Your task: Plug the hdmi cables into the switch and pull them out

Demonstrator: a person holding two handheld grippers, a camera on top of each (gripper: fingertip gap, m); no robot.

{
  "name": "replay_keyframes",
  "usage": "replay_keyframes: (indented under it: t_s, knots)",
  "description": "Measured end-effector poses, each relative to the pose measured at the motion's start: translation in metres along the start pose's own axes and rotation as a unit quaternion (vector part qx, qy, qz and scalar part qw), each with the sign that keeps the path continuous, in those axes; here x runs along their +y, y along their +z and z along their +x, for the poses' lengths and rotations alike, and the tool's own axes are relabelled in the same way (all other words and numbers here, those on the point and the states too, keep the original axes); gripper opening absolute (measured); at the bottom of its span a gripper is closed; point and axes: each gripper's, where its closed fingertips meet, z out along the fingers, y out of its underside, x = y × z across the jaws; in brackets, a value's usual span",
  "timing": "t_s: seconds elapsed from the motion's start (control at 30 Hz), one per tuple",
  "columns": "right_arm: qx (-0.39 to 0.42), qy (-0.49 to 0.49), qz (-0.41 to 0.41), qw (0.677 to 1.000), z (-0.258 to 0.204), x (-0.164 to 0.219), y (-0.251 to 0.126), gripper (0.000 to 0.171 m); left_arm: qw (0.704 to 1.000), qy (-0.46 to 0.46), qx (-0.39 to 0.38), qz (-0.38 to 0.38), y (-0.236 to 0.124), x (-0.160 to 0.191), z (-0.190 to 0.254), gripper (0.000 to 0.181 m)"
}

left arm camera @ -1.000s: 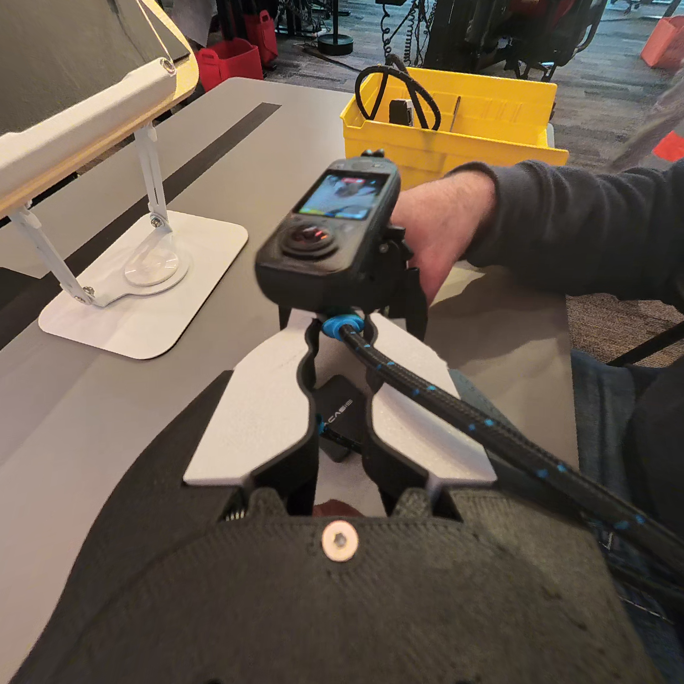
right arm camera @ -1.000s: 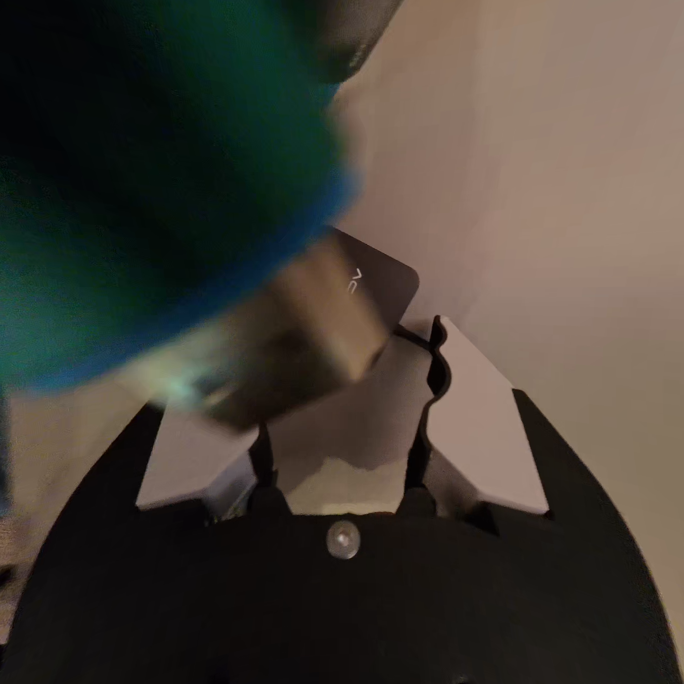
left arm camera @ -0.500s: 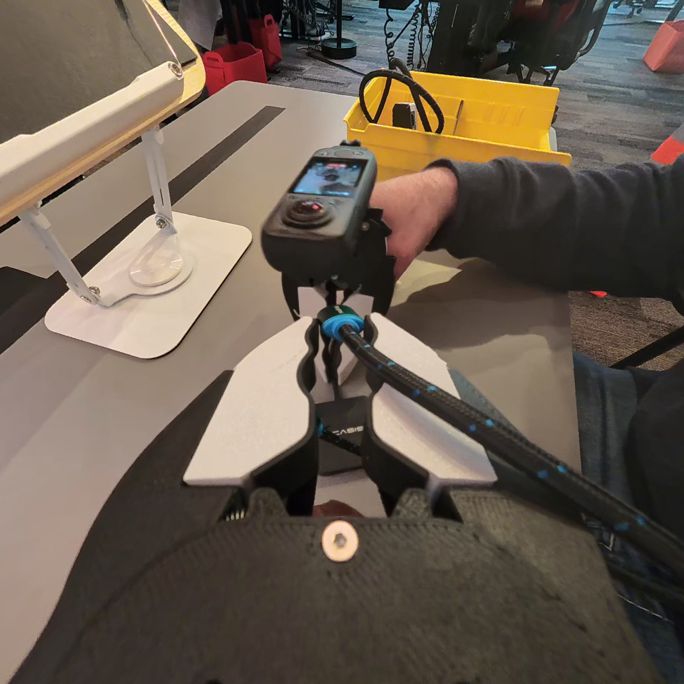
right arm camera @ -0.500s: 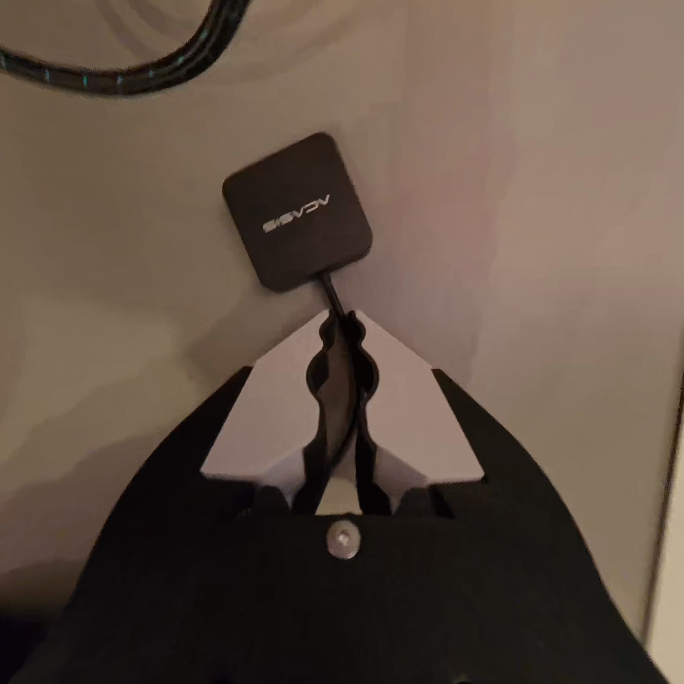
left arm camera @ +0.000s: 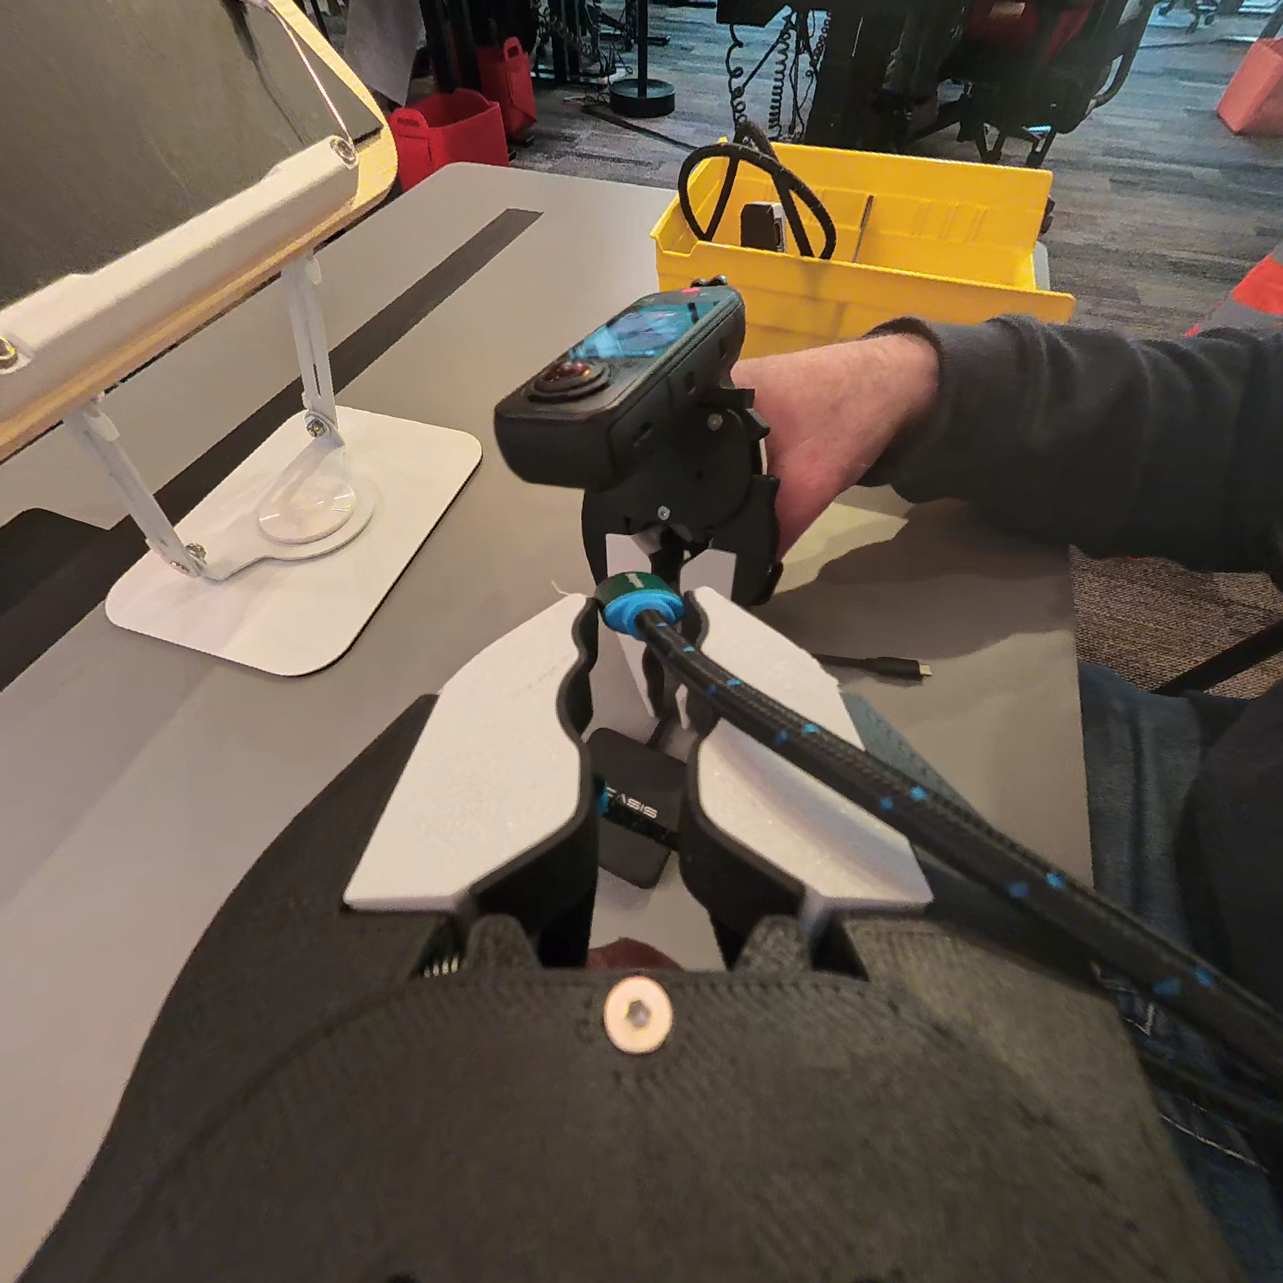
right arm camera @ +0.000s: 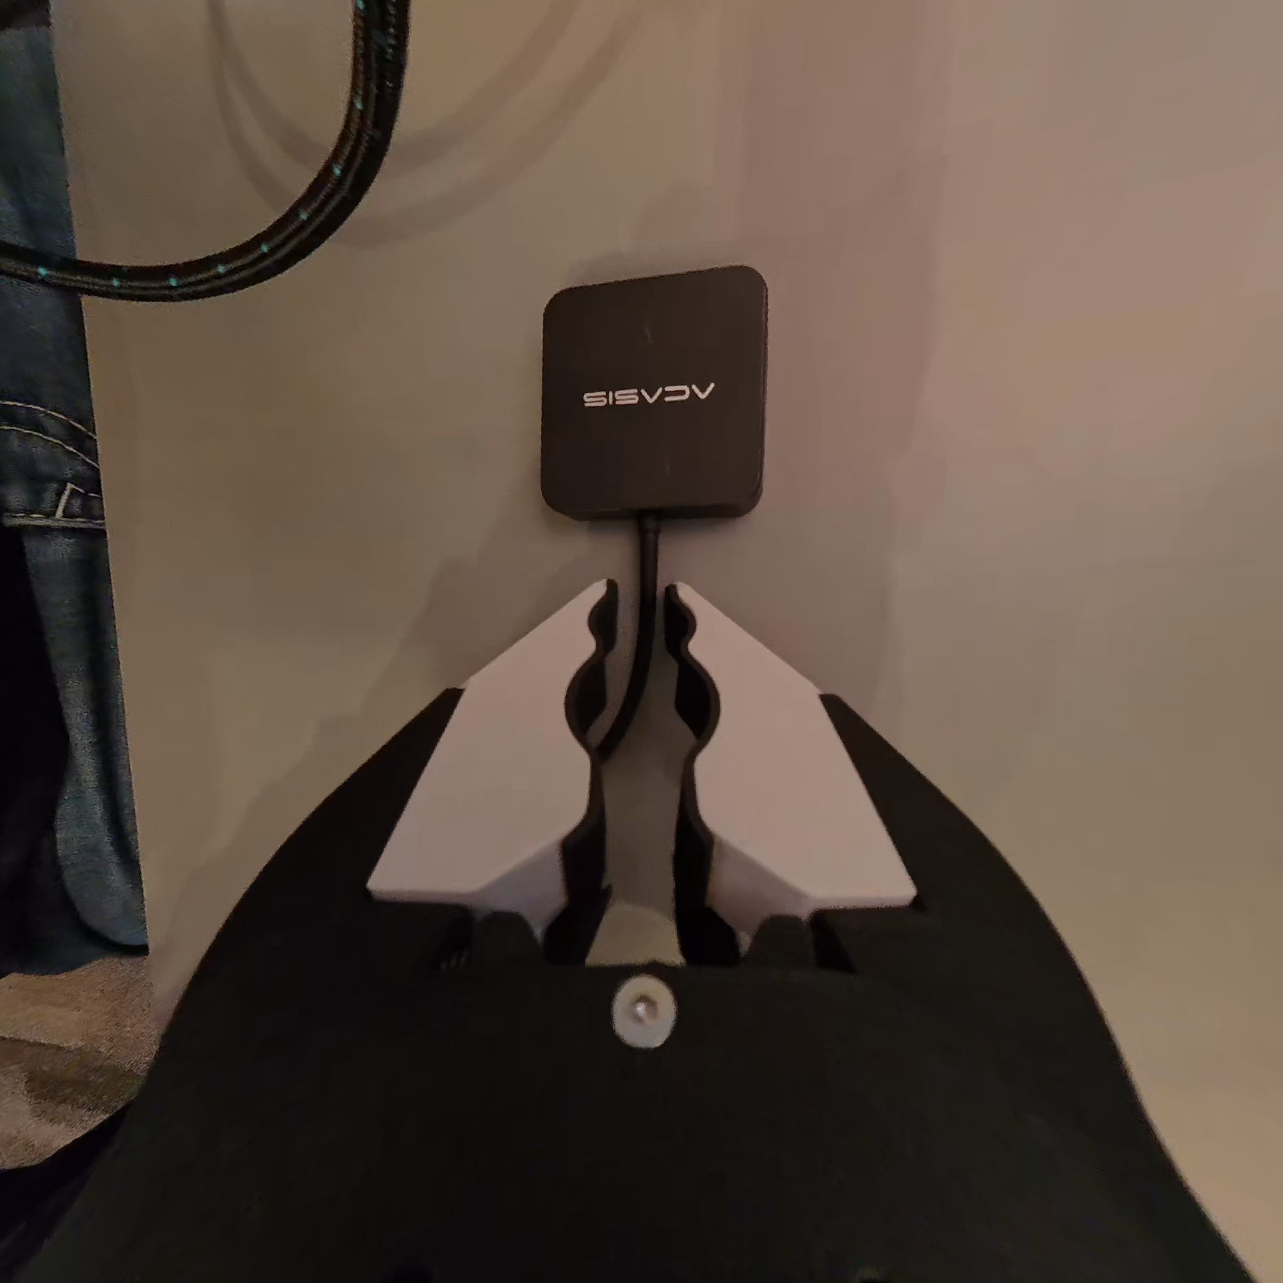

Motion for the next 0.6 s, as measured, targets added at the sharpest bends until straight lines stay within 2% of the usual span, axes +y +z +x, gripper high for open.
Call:
replay_keyframes:
  t_s: [0.03,0.13,0.37,0.5,0.6]
  knots:
    - [0.000,-0.005,0.004,1.000,-0.001,-0.001,0.000,0.016,1.000,0.001,-0.001,0.000,-0.001,0.000,0.000,0.022]
    - [0.007,-0.033,0.012,0.999,0.000,-0.007,-0.001,0.036,1.000,0.000,-0.003,0.002,-0.003,-0.001,-0.002,0.022]
    - [0.026,-0.090,0.039,0.995,0.002,-0.024,0.009,0.068,1.000,-0.001,-0.005,0.004,-0.005,-0.001,-0.004,0.022]
    - [0.044,-0.100,0.045,0.993,0.005,-0.028,0.019,0.072,1.000,-0.002,-0.005,0.004,-0.005,0.000,-0.004,0.022]
    - [0.054,-0.096,0.053,0.993,0.007,-0.030,0.020,0.062,1.000,-0.004,-0.005,0.004,-0.004,0.000,-0.005,0.022]
